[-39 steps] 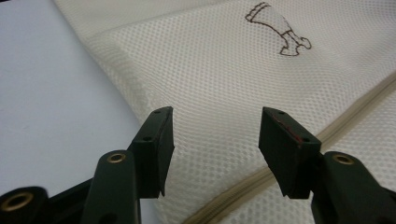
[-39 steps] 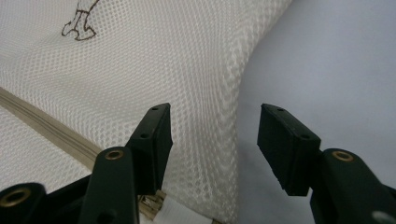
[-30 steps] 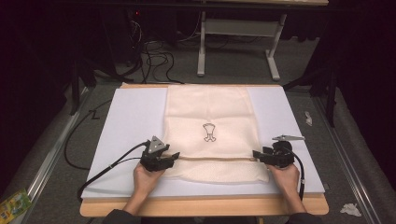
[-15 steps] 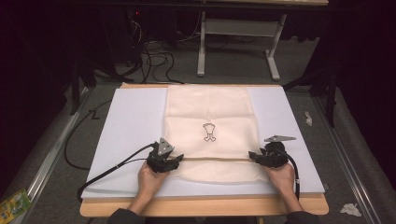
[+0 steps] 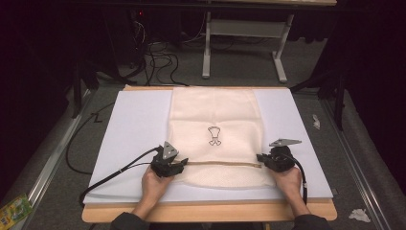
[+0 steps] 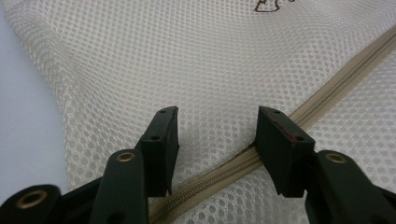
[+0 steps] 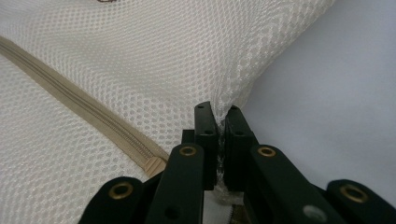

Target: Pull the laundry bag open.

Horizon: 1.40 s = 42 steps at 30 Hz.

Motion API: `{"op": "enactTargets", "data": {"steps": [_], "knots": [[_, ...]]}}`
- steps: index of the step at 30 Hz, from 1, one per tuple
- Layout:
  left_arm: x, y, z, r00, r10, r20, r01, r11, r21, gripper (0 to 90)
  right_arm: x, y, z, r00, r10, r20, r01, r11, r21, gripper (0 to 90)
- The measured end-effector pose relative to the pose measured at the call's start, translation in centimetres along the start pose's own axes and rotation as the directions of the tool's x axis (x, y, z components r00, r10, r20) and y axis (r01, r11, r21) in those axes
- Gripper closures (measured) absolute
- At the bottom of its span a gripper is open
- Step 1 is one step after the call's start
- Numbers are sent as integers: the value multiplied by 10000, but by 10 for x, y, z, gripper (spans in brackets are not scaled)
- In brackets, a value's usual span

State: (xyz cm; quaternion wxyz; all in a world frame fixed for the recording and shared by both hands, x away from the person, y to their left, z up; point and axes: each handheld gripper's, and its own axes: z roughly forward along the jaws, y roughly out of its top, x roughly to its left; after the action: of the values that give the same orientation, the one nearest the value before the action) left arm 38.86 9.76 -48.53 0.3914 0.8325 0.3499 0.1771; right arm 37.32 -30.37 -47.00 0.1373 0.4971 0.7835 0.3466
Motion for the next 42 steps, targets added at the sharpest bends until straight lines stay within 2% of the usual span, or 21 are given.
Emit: {"op": "enactTargets", "data": {"steps": [4, 6, 11, 16, 20, 25, 31, 33, 36, 38, 40, 42], "knots": [[0, 0, 0, 10000, -2, 9, 2, 10000, 3, 506, -4, 2, -7, 9993, 172, -327, -178, 9997, -175, 881], [0, 0, 0, 10000, 9, -4, -9, 10000, -6, 504, -5, 4, -10, 9992, -45, -401, 32, 9995, -311, 881], [1, 0, 0, 9999, -86, 85, 86, 10000, 47, 499, -7, 9, -12, 9984, -26, -563, 9, 9996, -298, 883], [1, 1, 0, 9999, -100, 88, 99, 9999, 58, 498, -4, 16, -24, 9979, -191, -620, 162, 9988, -468, 883], [3, 2, 0, 9993, -309, 198, 306, 9994, 168, 498, -4, 21, -27, 9977, -139, -668, 102, 9984, -557, 883], [4, 5, -4, 9982, -505, 334, 495, 9983, 316, 479, 2, 30, -32, 9982, -308, -516, 279, 9981, -546, 884], [3, 8, -4, 9943, -822, 685, 809, 9965, 217, 482, 7, 38, -34, 9973, -581, -441, 563, 9976, -405, 884], [2, 11, -4, 9896, -1044, 988, 1037, 9945, 125, 485, 7, 39, -35, 9974, -554, -472, 534, 9977, -423, 884], [-4, 19, -6, 9897, -830, 1167, 849, 9963, -112, 493, 7, 40, -37, 9972, -548, -511, 523, 9974, -501, 884], [-9, 26, -5, 9877, -813, 1334, 838, 9964, -131, 494, 8, 40, -37, 9971, -551, -527, 529, 9977, -424, 884], [-12, 31, -2, 9886, -708, 1328, 721, 9974, -54, 494, 7, 40, -38, 9968, -547, -577, 519, 9975, -480, 884], [-15, 35, 0, 9858, -772, 1490, 802, 9967, -142, 495, 7, 40, -38, 9966, -501, -650, 467, 9975, -526, 884]]}}
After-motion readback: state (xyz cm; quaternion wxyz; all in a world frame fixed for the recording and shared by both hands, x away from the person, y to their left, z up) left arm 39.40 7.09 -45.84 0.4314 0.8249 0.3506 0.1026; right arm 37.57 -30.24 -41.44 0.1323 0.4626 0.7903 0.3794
